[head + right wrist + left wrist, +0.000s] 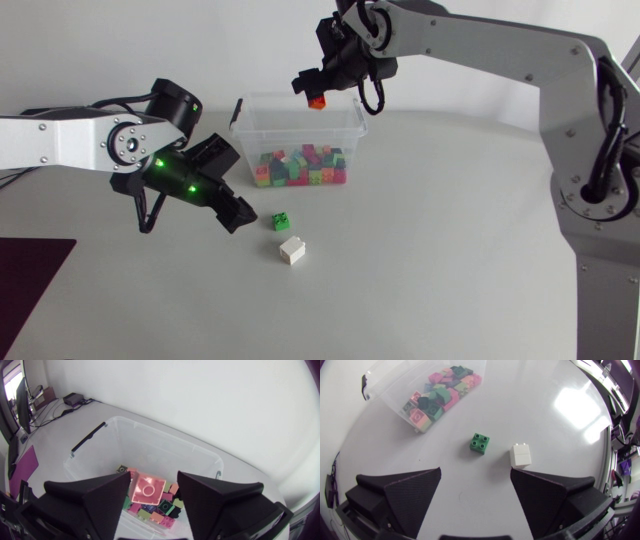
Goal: Place the duplo bricks in the container
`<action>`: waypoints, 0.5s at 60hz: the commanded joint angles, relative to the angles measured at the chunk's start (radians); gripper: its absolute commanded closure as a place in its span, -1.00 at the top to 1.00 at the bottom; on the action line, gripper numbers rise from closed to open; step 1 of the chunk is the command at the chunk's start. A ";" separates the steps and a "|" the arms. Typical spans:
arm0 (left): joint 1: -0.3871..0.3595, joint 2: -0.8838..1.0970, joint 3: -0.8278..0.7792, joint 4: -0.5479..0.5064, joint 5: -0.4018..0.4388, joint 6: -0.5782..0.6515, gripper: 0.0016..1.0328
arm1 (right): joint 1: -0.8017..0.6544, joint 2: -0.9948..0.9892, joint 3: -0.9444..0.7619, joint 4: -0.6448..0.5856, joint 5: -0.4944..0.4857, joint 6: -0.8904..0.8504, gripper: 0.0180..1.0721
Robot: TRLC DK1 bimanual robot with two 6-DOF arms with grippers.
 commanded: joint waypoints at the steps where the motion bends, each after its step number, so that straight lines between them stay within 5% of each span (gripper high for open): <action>1: -0.005 -0.004 -0.023 -0.008 0.020 0.059 0.86 | -0.002 0.029 0.060 -0.042 0.011 0.028 0.93; 14: -0.008 0.076 -0.012 -0.010 0.043 0.162 0.86 | -0.006 -0.018 0.112 -0.218 -0.015 0.060 0.93; 30: -0.005 0.211 0.046 -0.010 0.077 0.236 0.86 | 0.012 -0.288 -0.248 -0.152 -0.049 0.036 0.93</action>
